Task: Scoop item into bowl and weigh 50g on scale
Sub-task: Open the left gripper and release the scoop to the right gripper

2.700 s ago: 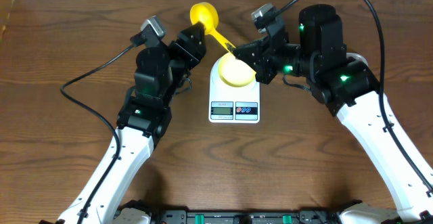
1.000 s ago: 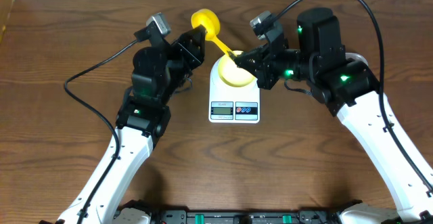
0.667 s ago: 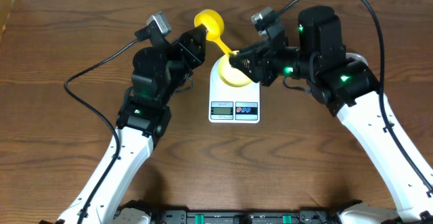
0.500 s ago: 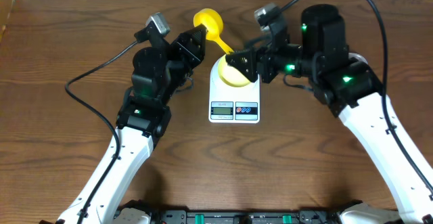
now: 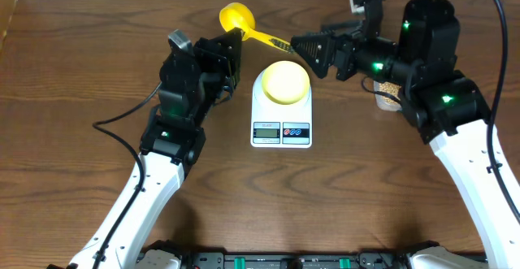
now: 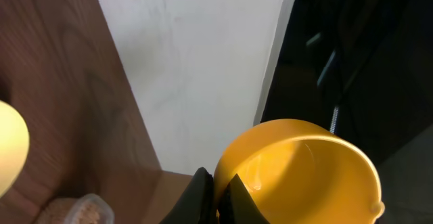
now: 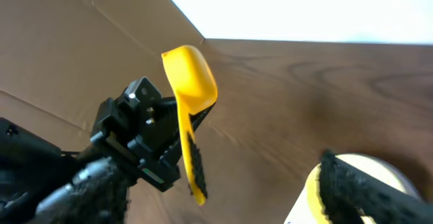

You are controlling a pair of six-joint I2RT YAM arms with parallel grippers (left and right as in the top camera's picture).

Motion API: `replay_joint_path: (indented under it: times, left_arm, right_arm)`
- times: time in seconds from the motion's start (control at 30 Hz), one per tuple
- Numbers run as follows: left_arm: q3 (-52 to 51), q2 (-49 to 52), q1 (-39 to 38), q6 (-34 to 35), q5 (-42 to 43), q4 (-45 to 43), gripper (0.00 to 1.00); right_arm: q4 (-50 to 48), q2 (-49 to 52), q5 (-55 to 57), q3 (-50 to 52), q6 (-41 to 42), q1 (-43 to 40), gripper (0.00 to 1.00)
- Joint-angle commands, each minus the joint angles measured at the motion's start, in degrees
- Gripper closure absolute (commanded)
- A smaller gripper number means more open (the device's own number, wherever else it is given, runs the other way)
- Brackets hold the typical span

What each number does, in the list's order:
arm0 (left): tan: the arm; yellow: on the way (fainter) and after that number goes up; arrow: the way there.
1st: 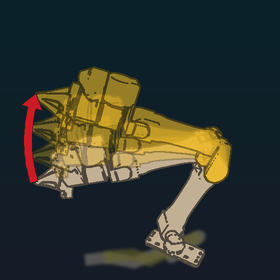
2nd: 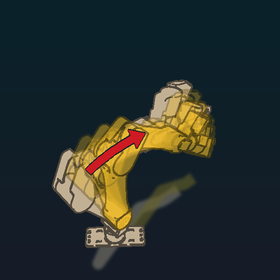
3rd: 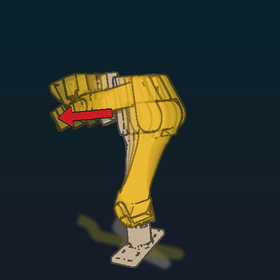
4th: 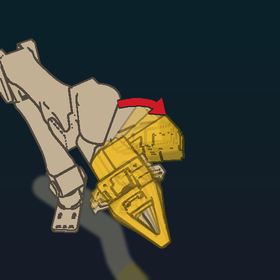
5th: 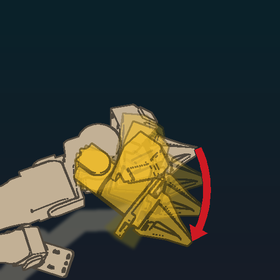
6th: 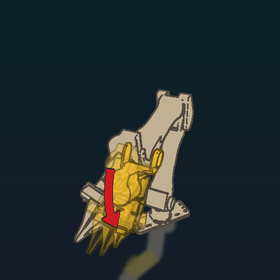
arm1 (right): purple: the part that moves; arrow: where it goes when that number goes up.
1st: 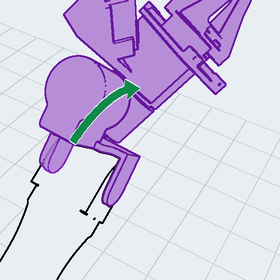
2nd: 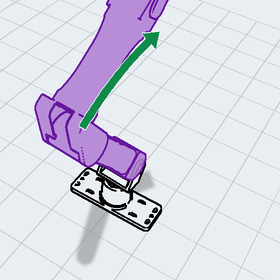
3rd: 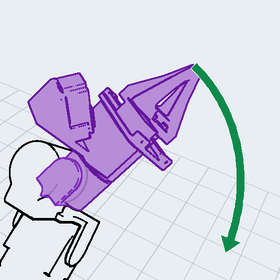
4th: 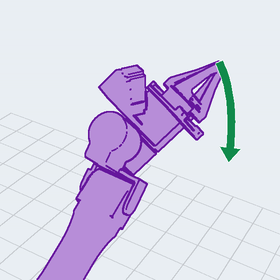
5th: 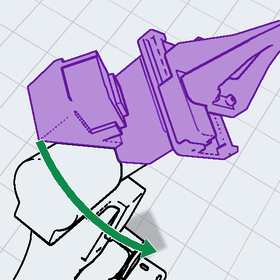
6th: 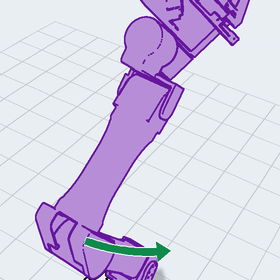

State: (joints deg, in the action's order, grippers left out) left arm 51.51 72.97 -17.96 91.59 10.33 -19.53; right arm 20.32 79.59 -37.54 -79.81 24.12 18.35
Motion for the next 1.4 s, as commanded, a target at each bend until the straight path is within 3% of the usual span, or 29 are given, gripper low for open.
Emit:
replay_joint_path:
  times: [0.0, 0.23, 0.53, 0.77, 1.0, 1.37]
  left_arm:
    - [0.9, 0.0, -1.2, 4.3, -0.4, -0.2, 0.93]
    - [0.9, 0.0, -3.3, 8.2, -0.3, 0.0, 0.93]
    - [0.9, 0.0, -3.3, 8.2, 1.2, 0.0, 0.93]
    - [0.9, 0.0, -3.3, 7.9, 3.0, 0.5, 0.93]
    - [0.9, 0.0, -3.3, 0.4, 6.5, 3.0, 0.93]
    - [0.9, 0.0, -3.3, 3.4, 6.3, 2.7, 0.93]
  right_arm:
    - [0.0, 0.0, -0.1, -0.7, 0.5, 2.5, 0.18]
    - [0.0, 0.0, -0.5, -0.7, -0.9, 4.3, 0.30]
    - [0.3, 0.0, -0.5, -0.7, -3.6, 3.7, 0.61]
    - [4.2, 0.0, -0.5, -0.7, -6.2, 3.8, 0.64]
    - [6.3, 0.0, -0.5, -0.7, -7.1, 3.8, 0.66]
    - [6.4, 0.0, -0.5, -0.7, -7.9, 3.8, 0.71]
